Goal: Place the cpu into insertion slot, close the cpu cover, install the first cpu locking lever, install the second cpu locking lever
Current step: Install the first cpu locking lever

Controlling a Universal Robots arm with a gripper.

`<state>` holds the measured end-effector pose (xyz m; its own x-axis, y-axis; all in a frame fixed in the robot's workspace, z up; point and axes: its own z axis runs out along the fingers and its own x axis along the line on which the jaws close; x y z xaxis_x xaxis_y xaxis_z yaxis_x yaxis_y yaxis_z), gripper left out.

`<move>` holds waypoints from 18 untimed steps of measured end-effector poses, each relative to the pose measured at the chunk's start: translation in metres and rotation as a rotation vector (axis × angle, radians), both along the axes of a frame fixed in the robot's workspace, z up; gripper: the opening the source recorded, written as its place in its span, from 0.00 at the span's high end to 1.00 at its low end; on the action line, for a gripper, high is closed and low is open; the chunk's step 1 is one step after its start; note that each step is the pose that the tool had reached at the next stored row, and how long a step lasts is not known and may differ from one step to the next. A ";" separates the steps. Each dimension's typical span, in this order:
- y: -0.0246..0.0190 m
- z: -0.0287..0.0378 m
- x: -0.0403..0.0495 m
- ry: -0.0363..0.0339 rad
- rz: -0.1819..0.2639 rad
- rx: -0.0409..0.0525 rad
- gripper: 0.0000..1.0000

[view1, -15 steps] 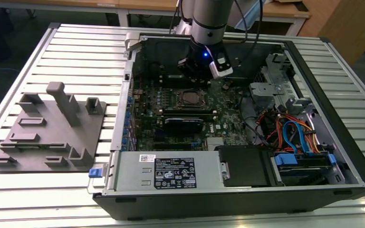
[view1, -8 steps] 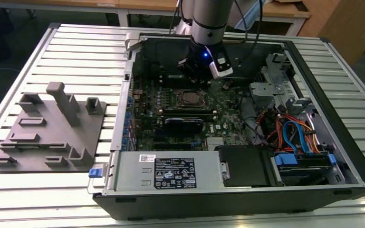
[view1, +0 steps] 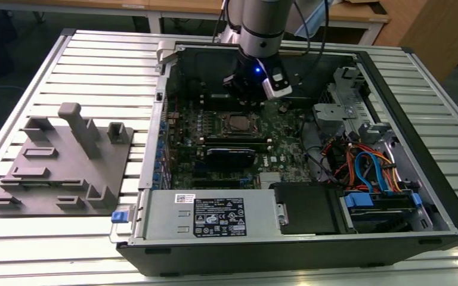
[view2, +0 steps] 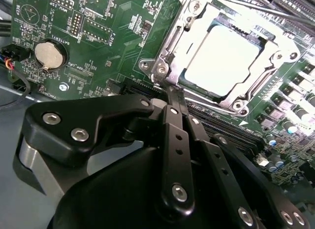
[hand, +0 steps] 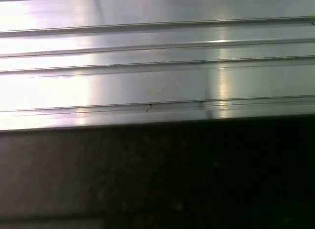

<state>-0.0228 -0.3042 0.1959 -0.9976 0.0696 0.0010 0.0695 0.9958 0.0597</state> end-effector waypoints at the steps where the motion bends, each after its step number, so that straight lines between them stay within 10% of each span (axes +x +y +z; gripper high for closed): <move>1: -0.0001 -0.0005 0.0001 -0.0007 0.000 -0.0002 0.90; 18: 0.0005 0.0094 0.0003 -0.0011 0.000 0.0017 0.90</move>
<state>-0.0225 -0.3037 0.2053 -0.9976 0.0696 0.0001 0.0695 0.9957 0.0614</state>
